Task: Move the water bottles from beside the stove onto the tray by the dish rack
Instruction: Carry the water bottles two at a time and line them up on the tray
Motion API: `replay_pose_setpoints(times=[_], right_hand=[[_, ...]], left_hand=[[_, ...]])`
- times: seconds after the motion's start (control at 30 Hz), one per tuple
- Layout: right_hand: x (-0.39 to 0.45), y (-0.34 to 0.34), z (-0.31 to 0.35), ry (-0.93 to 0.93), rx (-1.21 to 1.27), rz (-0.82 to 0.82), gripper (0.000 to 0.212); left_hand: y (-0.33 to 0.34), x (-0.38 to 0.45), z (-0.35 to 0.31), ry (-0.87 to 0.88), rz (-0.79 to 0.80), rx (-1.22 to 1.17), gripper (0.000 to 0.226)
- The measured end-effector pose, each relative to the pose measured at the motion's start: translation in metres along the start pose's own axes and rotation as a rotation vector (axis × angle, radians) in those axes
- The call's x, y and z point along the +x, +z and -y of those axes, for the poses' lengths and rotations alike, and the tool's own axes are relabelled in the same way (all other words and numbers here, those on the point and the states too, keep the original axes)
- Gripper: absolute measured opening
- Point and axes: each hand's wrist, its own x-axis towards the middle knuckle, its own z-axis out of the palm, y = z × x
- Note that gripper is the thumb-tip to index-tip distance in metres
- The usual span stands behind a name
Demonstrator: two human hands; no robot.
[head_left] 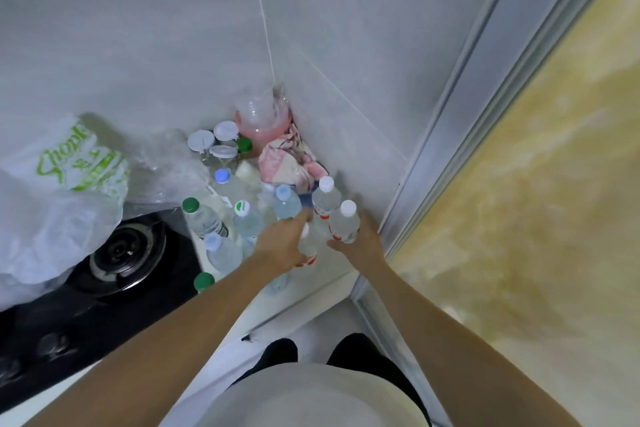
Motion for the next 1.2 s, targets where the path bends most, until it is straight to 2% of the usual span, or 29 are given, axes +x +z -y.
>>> replay_pose_setpoints(times=[0.23,0.47,0.63,0.8,0.9,1.03,1.2], right_hand=[[0.01,-0.009,-0.023,-0.06,0.093,0.022,0.049],[-0.024,-0.048,-0.013,-0.173,0.202,0.07,0.038],[-0.061,-0.067,0.032,-0.381,0.225,0.114,0.043],[-0.12,-0.066,0.099,-0.54,0.256,0.251,0.053],[-0.165,-0.045,0.139,-0.653,0.267,0.32,0.043],[-0.255,0.012,0.191,-0.75,0.354,0.459,0.046],[-0.394,0.111,0.243,-0.837,0.439,0.645,0.051]], left_hand=[[-0.003,-0.004,-0.013,-0.118,-0.043,-0.06,0.063],[-0.058,-0.057,-0.035,-0.159,-0.249,-0.27,0.06],[-0.106,-0.123,-0.032,-0.201,-0.33,-0.554,0.06],[-0.129,-0.219,-0.015,-0.197,-0.461,-0.852,0.05],[-0.138,-0.291,0.005,-0.189,-0.548,-0.99,0.044],[-0.14,-0.403,0.046,-0.192,-0.715,-1.096,0.038],[-0.134,-0.566,0.103,-0.298,-0.99,-1.111,0.04]])
